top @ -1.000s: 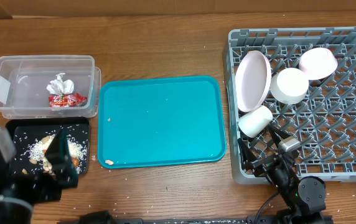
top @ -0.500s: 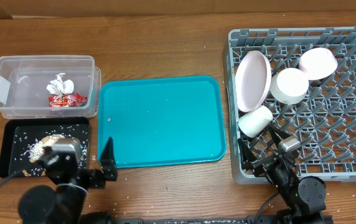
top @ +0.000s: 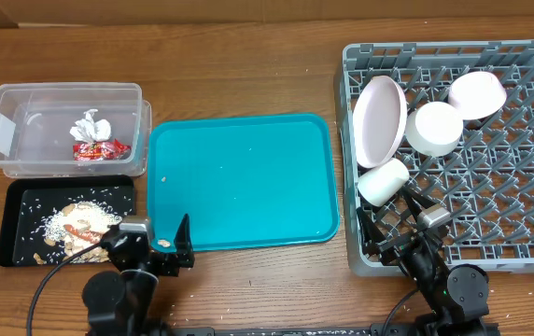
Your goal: Sort waste into correct bins and load items into the dishwasher
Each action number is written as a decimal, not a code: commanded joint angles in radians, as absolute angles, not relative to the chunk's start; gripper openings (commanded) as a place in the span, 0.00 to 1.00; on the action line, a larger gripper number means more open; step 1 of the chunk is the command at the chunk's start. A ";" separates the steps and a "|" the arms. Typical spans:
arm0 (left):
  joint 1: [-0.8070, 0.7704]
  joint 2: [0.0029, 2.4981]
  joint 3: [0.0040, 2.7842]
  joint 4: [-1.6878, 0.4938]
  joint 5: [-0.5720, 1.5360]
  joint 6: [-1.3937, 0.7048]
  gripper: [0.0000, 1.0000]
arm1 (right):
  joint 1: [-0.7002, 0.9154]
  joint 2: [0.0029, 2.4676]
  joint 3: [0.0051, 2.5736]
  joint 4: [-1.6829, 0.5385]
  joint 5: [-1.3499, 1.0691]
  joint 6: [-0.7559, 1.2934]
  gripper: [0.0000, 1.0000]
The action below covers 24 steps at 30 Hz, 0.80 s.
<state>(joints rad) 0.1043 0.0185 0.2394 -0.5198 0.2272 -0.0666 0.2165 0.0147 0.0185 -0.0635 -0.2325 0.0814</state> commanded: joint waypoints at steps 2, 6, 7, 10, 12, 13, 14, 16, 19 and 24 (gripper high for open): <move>0.096 0.003 0.139 -0.431 0.234 -0.048 1.00 | 0.221 0.003 0.008 -0.057 -0.237 0.081 1.00; 0.095 0.003 0.115 -0.386 0.233 -0.048 1.00 | 0.221 0.003 0.008 -0.057 -0.237 0.081 1.00; 0.095 0.003 0.115 -0.385 0.231 -0.048 1.00 | 0.221 0.003 0.008 -0.057 -0.237 0.081 1.00; 0.095 0.003 0.115 -0.385 0.230 -0.048 1.00 | 0.221 0.003 0.008 -0.057 -0.237 0.081 1.00; 0.099 0.003 0.115 -0.386 0.229 -0.048 1.00 | 0.221 0.003 0.008 -0.057 -0.237 0.081 1.00; 0.099 0.003 0.115 -0.386 0.230 -0.048 1.00 | 0.221 0.003 0.008 -0.057 -0.237 0.081 1.00; 0.099 0.004 0.115 -0.386 0.229 -0.048 1.00 | 0.221 0.003 0.008 -0.057 -0.237 0.081 1.00; 0.099 0.004 0.115 -0.386 0.229 -0.048 1.00 | 0.221 0.003 0.008 -0.057 -0.237 0.081 1.00; 0.099 0.004 0.115 -0.386 0.229 -0.048 1.00 | 0.221 0.003 0.008 -0.057 -0.237 0.081 1.00; 0.099 0.004 0.115 -0.386 0.230 -0.048 1.00 | 0.221 0.003 0.008 -0.057 -0.237 0.081 1.00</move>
<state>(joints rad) 0.1043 0.0158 0.1230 -0.3885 0.2287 -0.0669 0.2165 0.0147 0.0185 -0.0631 -0.2321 0.0814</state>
